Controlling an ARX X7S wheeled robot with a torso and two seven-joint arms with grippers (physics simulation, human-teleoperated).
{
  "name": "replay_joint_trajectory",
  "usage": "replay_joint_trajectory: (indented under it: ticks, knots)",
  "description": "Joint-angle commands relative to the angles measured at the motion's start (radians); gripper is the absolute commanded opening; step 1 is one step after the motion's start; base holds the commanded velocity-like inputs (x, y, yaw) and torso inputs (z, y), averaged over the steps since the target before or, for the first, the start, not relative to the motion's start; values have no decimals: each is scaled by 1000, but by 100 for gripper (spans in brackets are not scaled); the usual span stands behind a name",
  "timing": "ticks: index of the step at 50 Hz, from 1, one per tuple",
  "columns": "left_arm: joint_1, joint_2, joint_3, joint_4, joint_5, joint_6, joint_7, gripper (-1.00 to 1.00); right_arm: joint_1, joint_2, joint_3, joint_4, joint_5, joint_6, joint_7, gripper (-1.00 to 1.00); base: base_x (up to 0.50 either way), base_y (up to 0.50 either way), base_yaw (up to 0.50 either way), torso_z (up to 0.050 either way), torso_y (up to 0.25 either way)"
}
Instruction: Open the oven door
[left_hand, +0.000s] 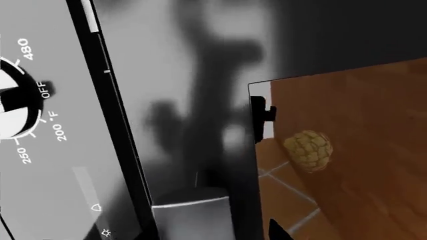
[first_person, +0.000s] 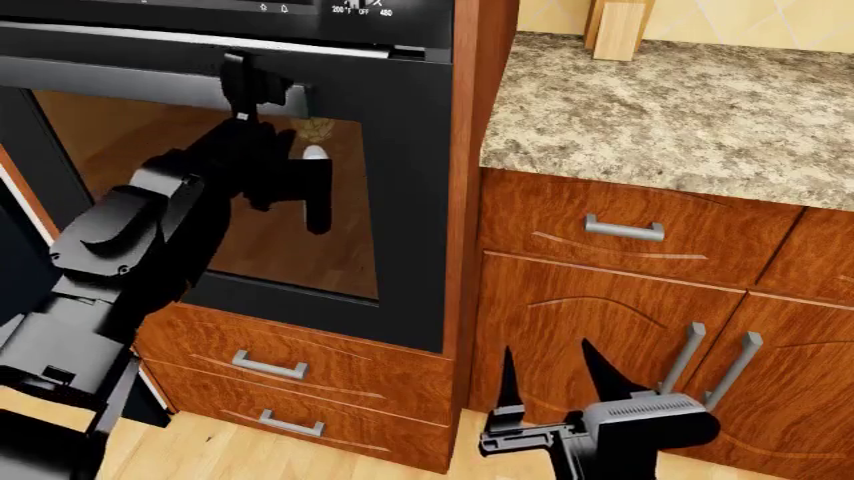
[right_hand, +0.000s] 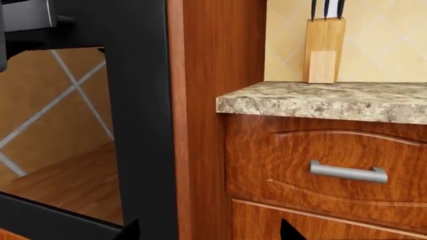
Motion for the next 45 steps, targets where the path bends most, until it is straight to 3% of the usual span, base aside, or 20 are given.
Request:
replay_joint_trajectory:
  ticks: [1, 30, 45]
  knots:
    - [-12, 41, -31, -63, -35, -33, -18, -100, -3, 2, 4, 0, 2, -6, 7, 100, 0, 0, 0, 0, 0]
    - [-58, 38, -33, -62, -16, -52, -83, -100, -10, 9, 2, -7, 8, -17, 14, 100, 4, 1, -2, 0, 0]
    - [-27, 8, -49, 37, -20, -85, -58, -100, -7, 11, -3, -9, 10, -18, 15, 100, 3, 1, -2, 0, 0]
